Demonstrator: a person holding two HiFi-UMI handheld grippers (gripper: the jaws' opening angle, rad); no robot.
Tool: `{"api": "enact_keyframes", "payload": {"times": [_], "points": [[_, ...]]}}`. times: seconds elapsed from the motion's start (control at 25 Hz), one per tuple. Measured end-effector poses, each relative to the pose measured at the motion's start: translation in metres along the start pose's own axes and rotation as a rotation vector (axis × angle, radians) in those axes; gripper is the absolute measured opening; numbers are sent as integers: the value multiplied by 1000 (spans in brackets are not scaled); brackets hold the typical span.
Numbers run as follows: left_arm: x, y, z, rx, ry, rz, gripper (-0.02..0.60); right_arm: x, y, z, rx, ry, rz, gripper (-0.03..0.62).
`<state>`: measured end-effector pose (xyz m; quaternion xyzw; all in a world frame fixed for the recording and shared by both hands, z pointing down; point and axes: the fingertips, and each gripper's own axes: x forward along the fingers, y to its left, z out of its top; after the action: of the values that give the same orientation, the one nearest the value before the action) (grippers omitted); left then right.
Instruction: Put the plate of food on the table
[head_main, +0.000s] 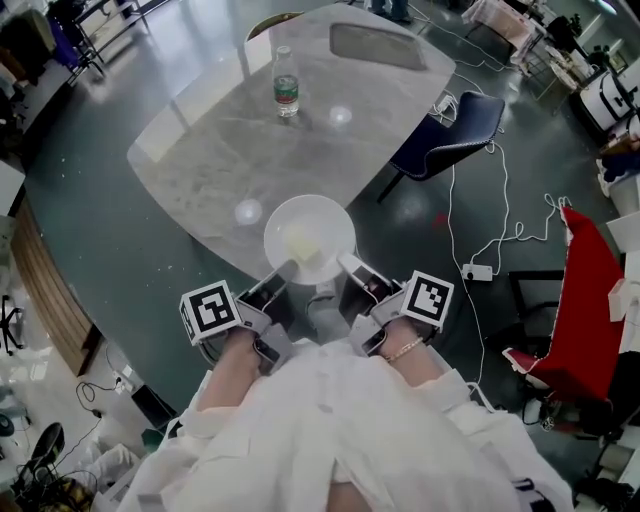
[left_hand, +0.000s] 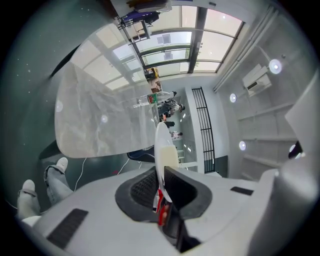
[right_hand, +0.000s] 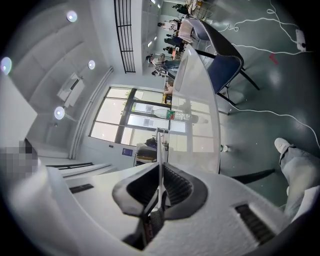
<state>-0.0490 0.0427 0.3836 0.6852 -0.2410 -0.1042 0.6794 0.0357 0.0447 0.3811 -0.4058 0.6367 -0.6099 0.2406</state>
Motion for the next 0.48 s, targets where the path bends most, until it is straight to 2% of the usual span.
{"api": "enact_keyframes", "payload": {"times": [0.2,0.48], "points": [[31,-3,25,-25,-15,7,34,23,-1,35,12,19,-2,14],[80,-16,62,-20,-46,4,34,56,1,92,-7,58,6,14]]}}
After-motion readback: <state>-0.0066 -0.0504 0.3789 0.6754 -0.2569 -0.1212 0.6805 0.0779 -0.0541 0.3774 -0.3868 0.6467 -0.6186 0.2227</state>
